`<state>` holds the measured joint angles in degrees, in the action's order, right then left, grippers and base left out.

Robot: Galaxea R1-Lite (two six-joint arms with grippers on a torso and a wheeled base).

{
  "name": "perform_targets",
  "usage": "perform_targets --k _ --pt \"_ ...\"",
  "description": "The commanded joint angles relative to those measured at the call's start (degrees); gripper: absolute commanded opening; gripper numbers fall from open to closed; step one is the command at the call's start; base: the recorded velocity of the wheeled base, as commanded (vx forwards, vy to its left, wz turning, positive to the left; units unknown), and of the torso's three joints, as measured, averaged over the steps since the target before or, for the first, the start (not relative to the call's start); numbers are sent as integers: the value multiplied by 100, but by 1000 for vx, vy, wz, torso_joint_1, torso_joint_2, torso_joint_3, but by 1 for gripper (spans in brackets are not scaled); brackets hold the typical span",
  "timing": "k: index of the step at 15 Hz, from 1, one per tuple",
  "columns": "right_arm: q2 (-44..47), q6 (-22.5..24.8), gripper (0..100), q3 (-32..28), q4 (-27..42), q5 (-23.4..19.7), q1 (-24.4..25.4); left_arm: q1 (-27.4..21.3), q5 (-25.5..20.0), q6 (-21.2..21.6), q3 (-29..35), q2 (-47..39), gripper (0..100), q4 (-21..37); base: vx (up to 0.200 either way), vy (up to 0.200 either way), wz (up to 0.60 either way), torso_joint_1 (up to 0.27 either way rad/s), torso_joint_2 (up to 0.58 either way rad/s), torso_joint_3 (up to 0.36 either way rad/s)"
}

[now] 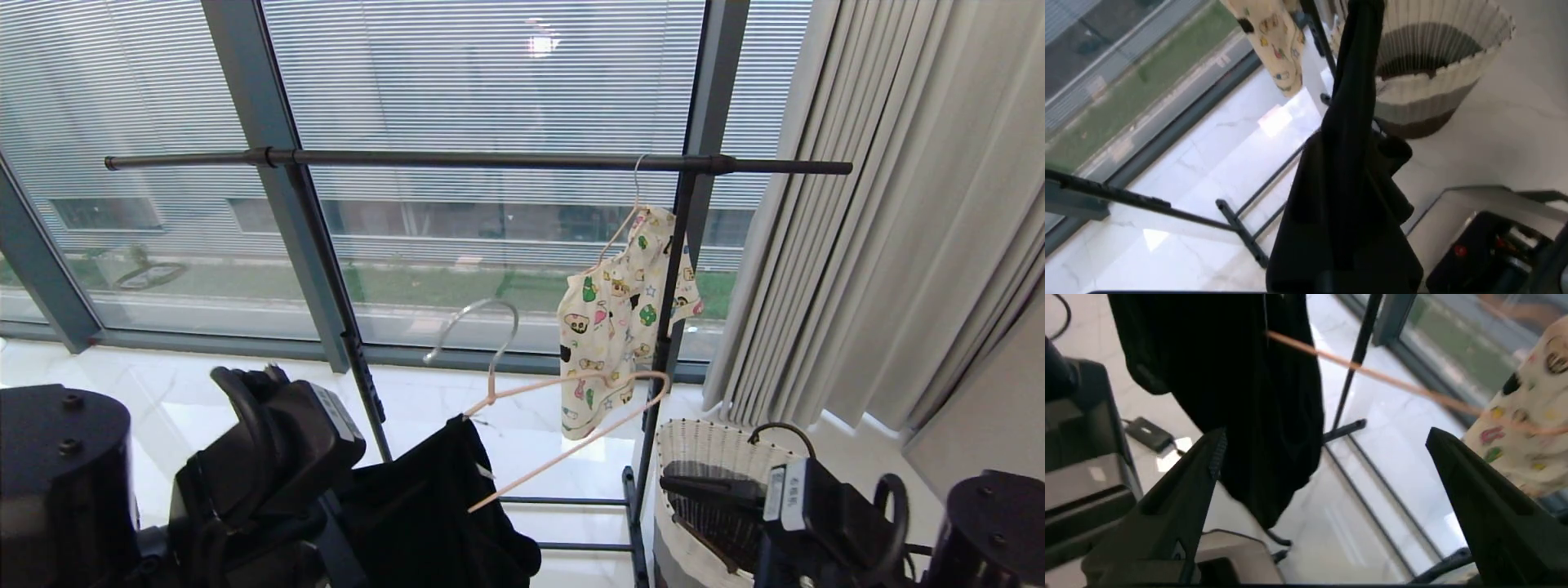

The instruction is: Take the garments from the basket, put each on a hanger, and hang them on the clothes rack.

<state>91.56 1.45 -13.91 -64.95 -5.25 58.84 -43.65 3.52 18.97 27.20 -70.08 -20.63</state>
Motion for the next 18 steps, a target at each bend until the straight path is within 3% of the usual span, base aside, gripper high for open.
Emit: perform_targets --k 1,4,10,14,18 --pt "810 -514 100 -499 0 86 4 6 8 10 181 127 0 6 0 0 0 0 0 0" --pt "1452 -769 100 -921 -18 561 -13 6 17 19 189 118 0 6 0 0 0 0 0 0" --pt "1812 -945 100 -1017 -18 648 -13 -3 17 37 225 91 0 6 0 0 0 0 0 0" --pt "2199 -1042 100 -1193 -18 1070 -13 -99 17 37 269 118 0 6 0 0 0 0 0 0" --pt "2173 -1173 100 -1316 -26 1149 -40 -99 17 46 295 109 0 6 0 0 0 0 0 0"
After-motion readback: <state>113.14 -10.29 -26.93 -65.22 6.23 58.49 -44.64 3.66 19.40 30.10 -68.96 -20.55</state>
